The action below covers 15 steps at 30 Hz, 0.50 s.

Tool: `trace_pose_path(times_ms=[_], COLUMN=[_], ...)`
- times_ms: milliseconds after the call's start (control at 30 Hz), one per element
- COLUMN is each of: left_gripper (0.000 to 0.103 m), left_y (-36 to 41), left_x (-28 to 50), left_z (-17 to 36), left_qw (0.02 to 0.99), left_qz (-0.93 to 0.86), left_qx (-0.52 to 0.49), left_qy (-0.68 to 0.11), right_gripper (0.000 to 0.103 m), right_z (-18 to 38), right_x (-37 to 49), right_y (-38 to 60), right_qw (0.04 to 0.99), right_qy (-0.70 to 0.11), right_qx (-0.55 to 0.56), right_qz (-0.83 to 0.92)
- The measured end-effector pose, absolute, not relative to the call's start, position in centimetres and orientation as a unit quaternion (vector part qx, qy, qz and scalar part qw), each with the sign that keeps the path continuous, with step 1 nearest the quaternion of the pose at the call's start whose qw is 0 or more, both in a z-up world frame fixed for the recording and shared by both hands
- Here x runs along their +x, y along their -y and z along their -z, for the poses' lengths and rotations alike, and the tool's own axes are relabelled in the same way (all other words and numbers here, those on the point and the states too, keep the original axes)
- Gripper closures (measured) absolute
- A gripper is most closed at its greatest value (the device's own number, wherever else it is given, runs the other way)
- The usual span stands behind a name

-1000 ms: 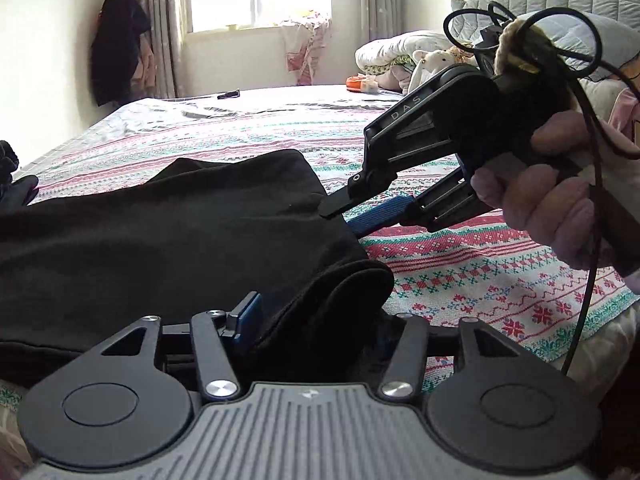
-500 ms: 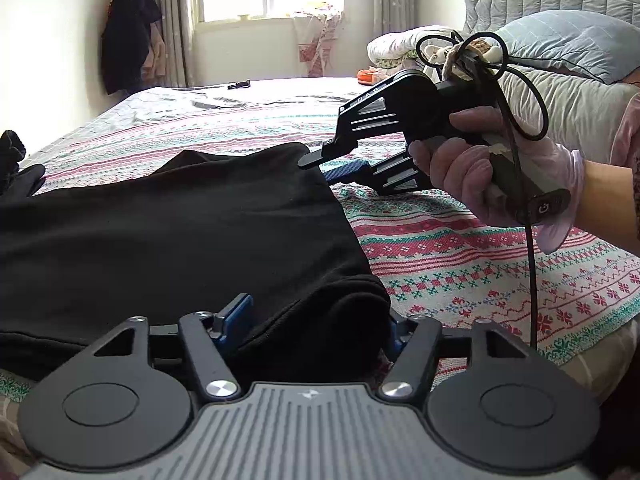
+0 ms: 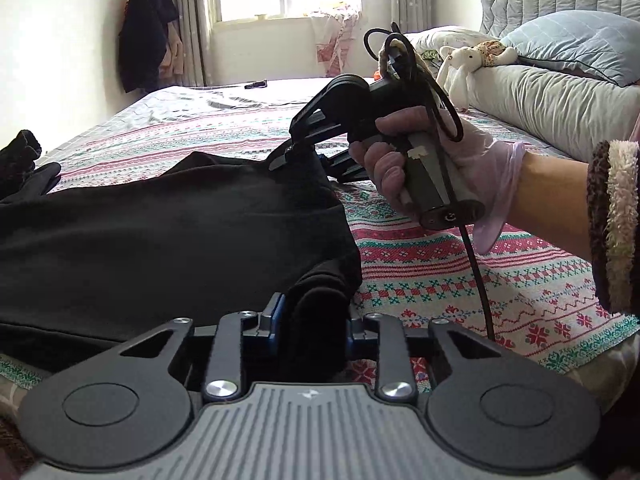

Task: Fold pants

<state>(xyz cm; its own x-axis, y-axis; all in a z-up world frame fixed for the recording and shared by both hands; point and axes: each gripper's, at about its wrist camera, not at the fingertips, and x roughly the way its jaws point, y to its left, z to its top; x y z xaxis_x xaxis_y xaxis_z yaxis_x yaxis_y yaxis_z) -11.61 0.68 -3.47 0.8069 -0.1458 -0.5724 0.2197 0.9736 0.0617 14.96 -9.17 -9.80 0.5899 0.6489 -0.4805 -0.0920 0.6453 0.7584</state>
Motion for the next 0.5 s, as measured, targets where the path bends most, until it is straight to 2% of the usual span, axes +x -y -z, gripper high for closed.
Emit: trace_pose_path(times_ms=[33,67,267,500], left_gripper=[0.068,0.071,0.071,0.071], left_y=[-0.6,-0.5,1.4,5.1], left_x=[-11.6,-11.6,-13.2,-15.3], left_z=[3.3,3.0,-0.1,-2.2], left_qw=[0.949,0.949,0.952,0.935], left_qz=[0.092,0.089,0.106,0.204], left_qx=[0.063,0.063,0.065,-0.009], left_qy=[-0.296,-0.297,-0.281,-0.290], right_gripper=[0.097,0.097,0.098,0.098], right_z=[9.9,9.8,8.3,5.4], right_x=[14.6,14.6,12.9,7.9], right_y=[9.2,9.2,12.4,20.8], right_qw=[0.820,0.821,0.814,0.815], right_qy=[-0.392,-0.392,-0.390,-0.405], right_qx=[0.354,0.356,0.381,0.398], right_qz=[-0.221,-0.214,-0.201,-0.113])
